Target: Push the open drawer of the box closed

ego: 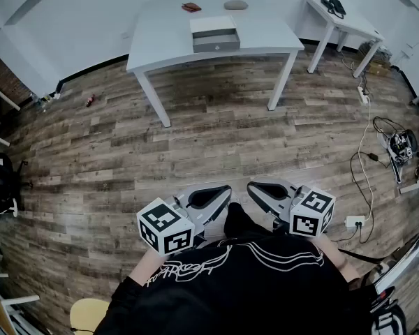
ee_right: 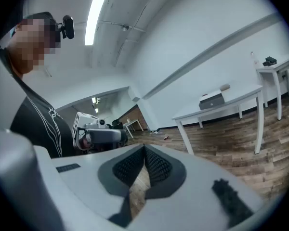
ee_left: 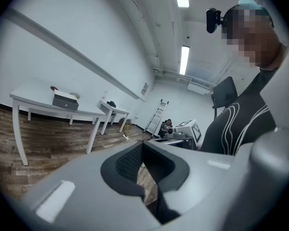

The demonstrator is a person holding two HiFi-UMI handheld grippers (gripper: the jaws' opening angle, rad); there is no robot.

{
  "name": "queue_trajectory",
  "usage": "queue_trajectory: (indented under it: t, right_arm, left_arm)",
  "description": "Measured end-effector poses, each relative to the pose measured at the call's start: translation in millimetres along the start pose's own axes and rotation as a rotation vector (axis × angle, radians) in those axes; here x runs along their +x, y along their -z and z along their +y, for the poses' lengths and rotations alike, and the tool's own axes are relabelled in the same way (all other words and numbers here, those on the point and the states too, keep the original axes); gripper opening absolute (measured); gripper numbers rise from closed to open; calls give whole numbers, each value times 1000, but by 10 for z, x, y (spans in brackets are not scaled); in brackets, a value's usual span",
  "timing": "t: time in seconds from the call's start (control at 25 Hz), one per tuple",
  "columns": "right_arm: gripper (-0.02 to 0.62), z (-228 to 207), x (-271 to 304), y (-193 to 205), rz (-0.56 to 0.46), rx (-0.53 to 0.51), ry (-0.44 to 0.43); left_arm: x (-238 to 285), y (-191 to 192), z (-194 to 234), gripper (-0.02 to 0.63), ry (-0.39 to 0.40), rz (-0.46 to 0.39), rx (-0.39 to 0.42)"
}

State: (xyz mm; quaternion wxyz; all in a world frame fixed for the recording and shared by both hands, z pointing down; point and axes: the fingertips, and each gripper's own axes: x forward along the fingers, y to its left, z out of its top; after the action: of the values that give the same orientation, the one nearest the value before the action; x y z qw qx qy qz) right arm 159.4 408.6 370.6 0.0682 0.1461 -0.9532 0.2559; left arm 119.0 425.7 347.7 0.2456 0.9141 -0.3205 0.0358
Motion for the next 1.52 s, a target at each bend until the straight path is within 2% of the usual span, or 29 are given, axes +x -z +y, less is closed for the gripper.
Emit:
queue_trajectory:
  t: [0.12, 0.36, 0.72, 1.0, 1.2, 1.52]
  right_arm:
    - [6, -385, 106, -162, -7, 17, 6]
    - [6, -1153, 576, -455, 28, 27, -42]
    - [6, -2359, 982, -1092, 36, 29, -33]
    - [6, -2812, 1268, -1449, 40, -17, -31]
    - [6, -2872, 1624, -1636, 56, -74, -48]
    - [6, -3429, 2084, -1943, 41, -65, 70]
  left_arm:
    - [184, -126, 309, 8, -23, 2, -10]
    - [697, -414, 1155, 8, -63, 18, -49]
    - [1459, -1063, 2264, 8, -87, 36, -62]
    - [1583, -1336, 2708, 8, -115, 2, -61]
    - [1541, -1369, 3043, 8, -134, 3, -95]
    - [1618, -1632, 3777, 8, -103, 6, -104]
